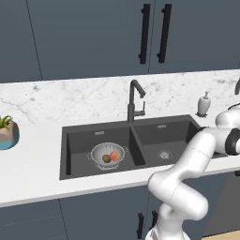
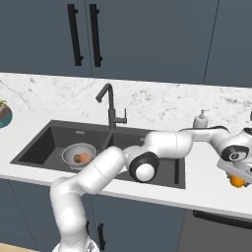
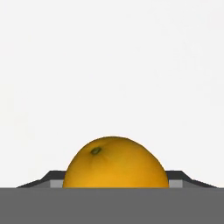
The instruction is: Put the colander in the sink, put the kiwi, peach, orange in the colander, and turn on the sink faucet and pour water over the colander.
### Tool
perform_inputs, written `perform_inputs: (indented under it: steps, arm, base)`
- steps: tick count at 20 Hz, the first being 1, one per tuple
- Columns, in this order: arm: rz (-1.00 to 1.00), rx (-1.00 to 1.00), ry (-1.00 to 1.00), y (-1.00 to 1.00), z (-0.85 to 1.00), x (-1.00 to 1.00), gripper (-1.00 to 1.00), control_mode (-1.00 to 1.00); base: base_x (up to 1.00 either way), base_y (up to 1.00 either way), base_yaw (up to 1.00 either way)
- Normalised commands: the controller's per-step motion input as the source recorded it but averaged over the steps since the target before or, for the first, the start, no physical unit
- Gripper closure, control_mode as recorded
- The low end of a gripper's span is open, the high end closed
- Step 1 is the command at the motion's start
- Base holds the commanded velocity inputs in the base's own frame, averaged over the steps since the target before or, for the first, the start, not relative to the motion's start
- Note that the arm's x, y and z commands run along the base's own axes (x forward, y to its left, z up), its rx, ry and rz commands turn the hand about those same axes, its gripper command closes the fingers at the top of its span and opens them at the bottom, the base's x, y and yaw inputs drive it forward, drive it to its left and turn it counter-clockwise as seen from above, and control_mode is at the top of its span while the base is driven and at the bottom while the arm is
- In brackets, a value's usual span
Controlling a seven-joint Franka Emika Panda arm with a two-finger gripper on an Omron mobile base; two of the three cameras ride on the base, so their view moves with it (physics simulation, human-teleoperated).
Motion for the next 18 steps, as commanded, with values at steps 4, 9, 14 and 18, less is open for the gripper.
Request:
perform_inputs:
  steps: [4,9,14,18]
  arm:
    - [0.09,0.03,-0.05,0.39,0.39,-0.53,1.00,-1.00]
    - [0.10,-0.01,-0.09,0.62,0.39,-0.47,1.00,-1.00]
    - [0.10,-0.09,-0.15,0.83,0.23,-0.50,1.00,-1.00]
    - [0.04,-0.17,-0.12,0.98,0.08,-0.47,1.00,-1.00]
  base:
    - [0.00,0.00,0.00]
    - [0.00,0.00,0.00]
    - [0.00,0.00,0.00]
    - [0.00,0.00,0.00]
